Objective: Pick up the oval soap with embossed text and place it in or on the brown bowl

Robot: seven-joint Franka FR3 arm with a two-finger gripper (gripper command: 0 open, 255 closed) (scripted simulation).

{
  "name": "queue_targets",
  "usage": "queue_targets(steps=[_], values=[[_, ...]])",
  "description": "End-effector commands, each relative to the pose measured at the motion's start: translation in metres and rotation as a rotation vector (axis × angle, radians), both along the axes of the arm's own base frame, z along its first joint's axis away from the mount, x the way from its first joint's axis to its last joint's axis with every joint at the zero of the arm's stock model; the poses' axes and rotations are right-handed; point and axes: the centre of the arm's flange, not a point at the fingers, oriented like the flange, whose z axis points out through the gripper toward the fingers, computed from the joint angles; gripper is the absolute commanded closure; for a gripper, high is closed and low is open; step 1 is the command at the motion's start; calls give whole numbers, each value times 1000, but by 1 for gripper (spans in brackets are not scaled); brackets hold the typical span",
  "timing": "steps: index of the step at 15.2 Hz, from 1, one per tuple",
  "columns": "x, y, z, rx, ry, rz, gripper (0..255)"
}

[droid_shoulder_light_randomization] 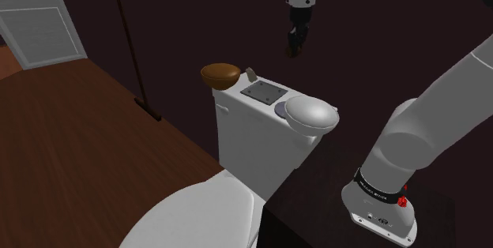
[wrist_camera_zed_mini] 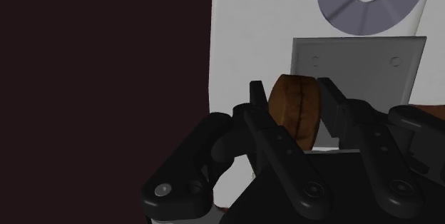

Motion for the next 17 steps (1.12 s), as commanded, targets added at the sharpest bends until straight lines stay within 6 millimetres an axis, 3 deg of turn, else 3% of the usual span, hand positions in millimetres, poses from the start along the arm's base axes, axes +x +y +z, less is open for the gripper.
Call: queue_targets(steps=[1,17], values=[[21,14,1,0,0,0,255],[201,125,6,0,0,0,255]])
